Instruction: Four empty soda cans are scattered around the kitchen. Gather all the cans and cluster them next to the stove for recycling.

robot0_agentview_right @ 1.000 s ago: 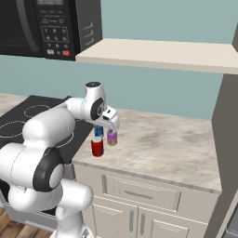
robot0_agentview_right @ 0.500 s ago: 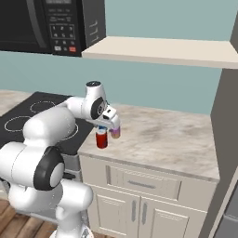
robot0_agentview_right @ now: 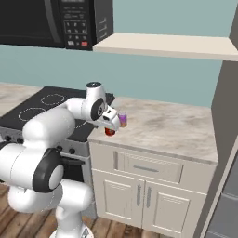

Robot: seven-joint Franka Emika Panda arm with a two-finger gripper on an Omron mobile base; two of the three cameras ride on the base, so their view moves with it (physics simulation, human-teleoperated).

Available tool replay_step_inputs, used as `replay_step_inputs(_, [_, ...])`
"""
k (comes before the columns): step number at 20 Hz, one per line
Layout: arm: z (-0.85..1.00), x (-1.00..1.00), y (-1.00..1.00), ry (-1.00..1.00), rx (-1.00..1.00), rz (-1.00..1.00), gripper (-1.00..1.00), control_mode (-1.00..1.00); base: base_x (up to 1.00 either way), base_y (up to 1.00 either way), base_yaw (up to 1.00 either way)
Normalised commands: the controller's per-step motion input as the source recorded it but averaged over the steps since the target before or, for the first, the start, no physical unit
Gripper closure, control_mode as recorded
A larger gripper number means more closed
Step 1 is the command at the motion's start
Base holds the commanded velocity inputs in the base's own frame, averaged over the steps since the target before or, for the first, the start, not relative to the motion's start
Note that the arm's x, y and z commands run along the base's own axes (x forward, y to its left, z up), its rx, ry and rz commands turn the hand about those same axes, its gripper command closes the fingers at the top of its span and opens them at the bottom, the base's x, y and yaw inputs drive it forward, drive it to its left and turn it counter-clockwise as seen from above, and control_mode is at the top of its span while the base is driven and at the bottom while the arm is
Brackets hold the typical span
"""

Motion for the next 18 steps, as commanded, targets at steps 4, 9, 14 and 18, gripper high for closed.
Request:
replay_step_inputs(4, [0.0,0.0,0.0,0.0,0.0,0.0,-1.0,1.0,-0.22,0.0,0.55])
replay_step_inputs(9, [0.0,0.0,0.0,0.0,0.0,0.0,-1.0,1.0,-0.1,0.0,0.86])
replay_step_inputs(14, [0.0,0.0,0.0,0.0,0.0,0.0,-1.0,1.0,-0.08,0.0,1.0])
replay_step_inputs(18, [0.0,0.0,0.0,0.0,0.0,0.0,-1.0,1.0,-0.03,0.0,1.0])
